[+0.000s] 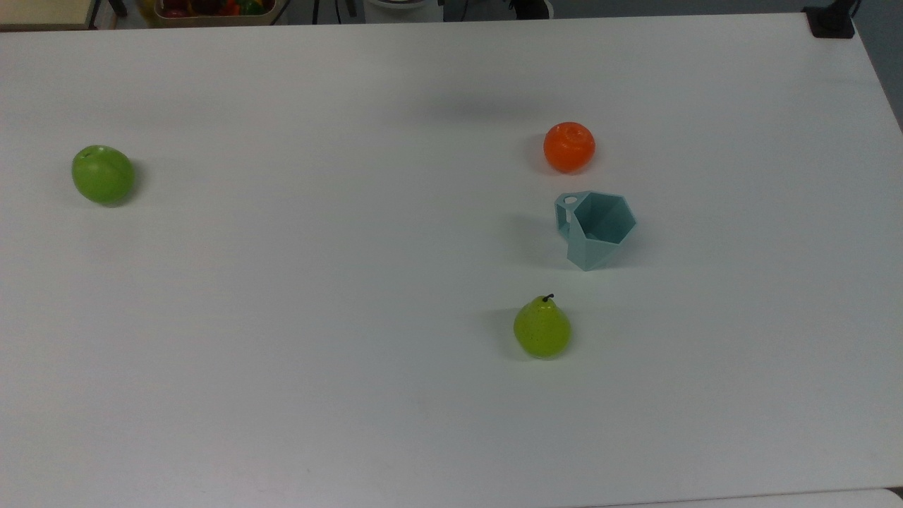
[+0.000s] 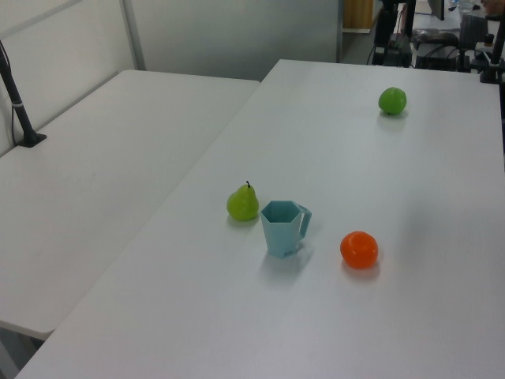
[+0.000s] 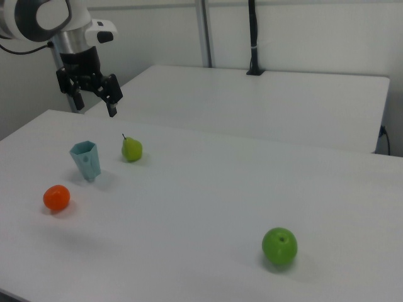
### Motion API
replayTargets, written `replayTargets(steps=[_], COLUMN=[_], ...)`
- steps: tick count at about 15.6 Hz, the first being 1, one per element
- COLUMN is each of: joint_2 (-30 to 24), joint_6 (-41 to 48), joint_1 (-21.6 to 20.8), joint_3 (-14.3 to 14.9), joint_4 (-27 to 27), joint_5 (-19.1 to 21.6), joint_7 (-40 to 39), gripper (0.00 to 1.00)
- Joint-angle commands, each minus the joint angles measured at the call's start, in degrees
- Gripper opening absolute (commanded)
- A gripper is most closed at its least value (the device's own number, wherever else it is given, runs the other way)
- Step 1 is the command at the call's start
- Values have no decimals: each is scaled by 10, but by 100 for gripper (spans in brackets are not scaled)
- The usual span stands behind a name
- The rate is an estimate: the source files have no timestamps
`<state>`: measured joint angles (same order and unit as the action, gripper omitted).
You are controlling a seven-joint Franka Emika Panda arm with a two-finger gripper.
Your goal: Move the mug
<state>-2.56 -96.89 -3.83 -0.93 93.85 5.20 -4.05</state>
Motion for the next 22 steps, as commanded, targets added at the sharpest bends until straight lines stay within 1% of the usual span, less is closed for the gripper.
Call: replayTargets(steps=[1,3,6,7,9,13,15,16,17,18,22], joint_2=[-5,-6,-5,-5,-4,2,18,21,25,29,51], joint_6=[-11,-7,10,18,28,22,21,20,13,6,-33], joint_1=[-4,-4,-3,-4,-4,-4,-4,-10,-20,-23,-45], joint_3=[-1,-1,-1,-1,-6,-39,-46,-48,-49,-50,-53], joint_4=[12,13,13,14,14,34,29,29,29,29,34], joint_5=[11,12,12,10,8,5,6,7,8,8,8], joint_7=[-35,-81,-175,-193,-205,-198,-198,-198,-198,-198,-198], gripper=[100,100,100,100,100,99,84,73,69,68,68])
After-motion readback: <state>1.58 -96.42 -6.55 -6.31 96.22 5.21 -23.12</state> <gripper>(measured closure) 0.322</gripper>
